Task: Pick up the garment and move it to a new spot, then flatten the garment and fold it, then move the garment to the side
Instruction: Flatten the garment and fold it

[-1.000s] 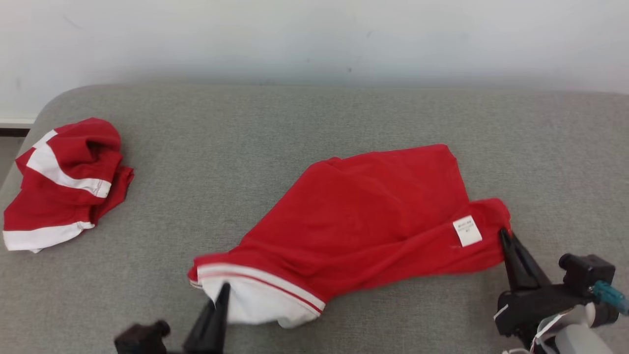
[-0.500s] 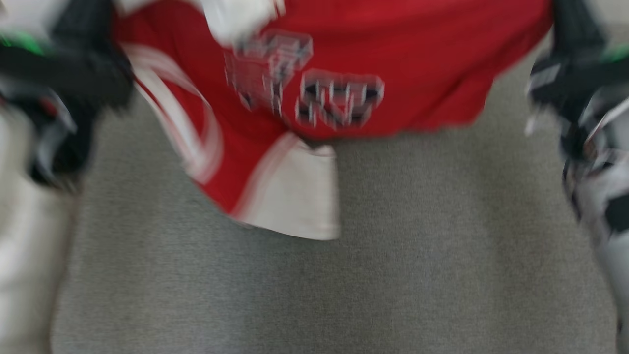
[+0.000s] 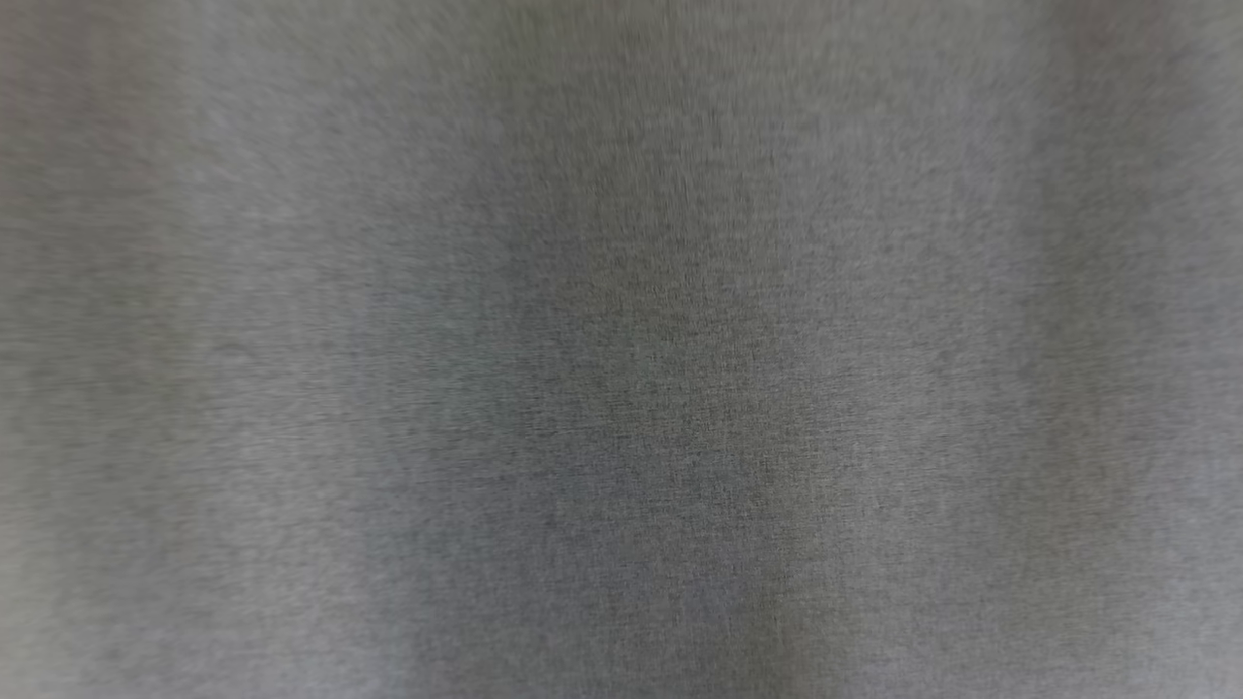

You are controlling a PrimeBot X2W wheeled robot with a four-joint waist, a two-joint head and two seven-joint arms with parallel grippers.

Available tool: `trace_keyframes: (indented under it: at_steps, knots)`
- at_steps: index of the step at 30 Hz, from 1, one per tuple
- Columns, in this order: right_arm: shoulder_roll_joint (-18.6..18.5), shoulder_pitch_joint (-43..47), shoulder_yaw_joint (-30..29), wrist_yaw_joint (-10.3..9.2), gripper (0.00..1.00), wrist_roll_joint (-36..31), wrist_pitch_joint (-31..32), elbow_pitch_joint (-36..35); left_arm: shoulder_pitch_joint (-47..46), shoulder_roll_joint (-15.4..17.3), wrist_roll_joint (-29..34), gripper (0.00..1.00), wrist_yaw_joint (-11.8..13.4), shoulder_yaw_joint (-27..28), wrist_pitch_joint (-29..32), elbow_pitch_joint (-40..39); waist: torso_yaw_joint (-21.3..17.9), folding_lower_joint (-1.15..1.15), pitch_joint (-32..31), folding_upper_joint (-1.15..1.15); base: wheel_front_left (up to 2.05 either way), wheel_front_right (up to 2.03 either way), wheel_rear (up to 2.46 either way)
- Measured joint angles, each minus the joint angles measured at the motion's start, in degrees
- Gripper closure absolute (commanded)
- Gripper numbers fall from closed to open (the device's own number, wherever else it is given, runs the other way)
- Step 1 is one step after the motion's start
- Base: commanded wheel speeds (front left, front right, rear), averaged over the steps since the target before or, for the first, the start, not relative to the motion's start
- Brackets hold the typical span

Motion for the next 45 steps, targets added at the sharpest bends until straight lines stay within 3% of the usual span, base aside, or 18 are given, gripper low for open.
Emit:
trace_keyframes:
  at_steps: [10,17,28,35,41,45]
  knots:
    - [0.89,-14.06,2.36,0.0,1.0,-4.97,-1.49,12.7,-13.43,-0.75,2.48,1.0,-0.34,-4.2,-0.81,12.59,-2.34,-0.02,7.0,0.0,0.0,0.0,0.0]
    - [2.59,-16.05,4.7,0.0,1.0,-4.07,-3.46,16.86,-14.66,-2.11,-0.05,1.0,-0.47,-6.42,-2.6,15.9,-3.15,-0.01,9.61,0.0,0.0,0.0,0.0]
    - [2.3,-15.05,7.36,0.0,1.0,-1.45,-5.99,20.48,-11.66,1.0,-4.58,1.0,-0.48,-10.31,-5.44,15.8,-2.73,-0.02,10.05,-0.01,0.0,0.0,0.0]
    - [2.6,-2.93,11.24,0.0,1.0,4.44,-8.38,15.66,0.53,3.37,-10.0,1.0,-0.47,-11.87,-9.22,11.62,-2.51,-0.02,6.97,-0.01,0.0,0.0,0.0]
    - [1.85,16.24,16.14,0.0,1.0,10.9,-10.28,5.34,20.45,7.3,-13.72,1.0,-0.3,-11.82,-14.38,2.69,-2.9,-0.03,1.87,-0.02,0.0,0.0,0.0]
    - [-0.37,30.7,17.5,0.0,1.0,14.3,-11.12,-3.7,36.55,9.69,-15.61,1.0,2.76,-9.9,-16.19,-7.34,-3.32,-0.04,-2.27,-0.02,0.0,0.0,0.0]
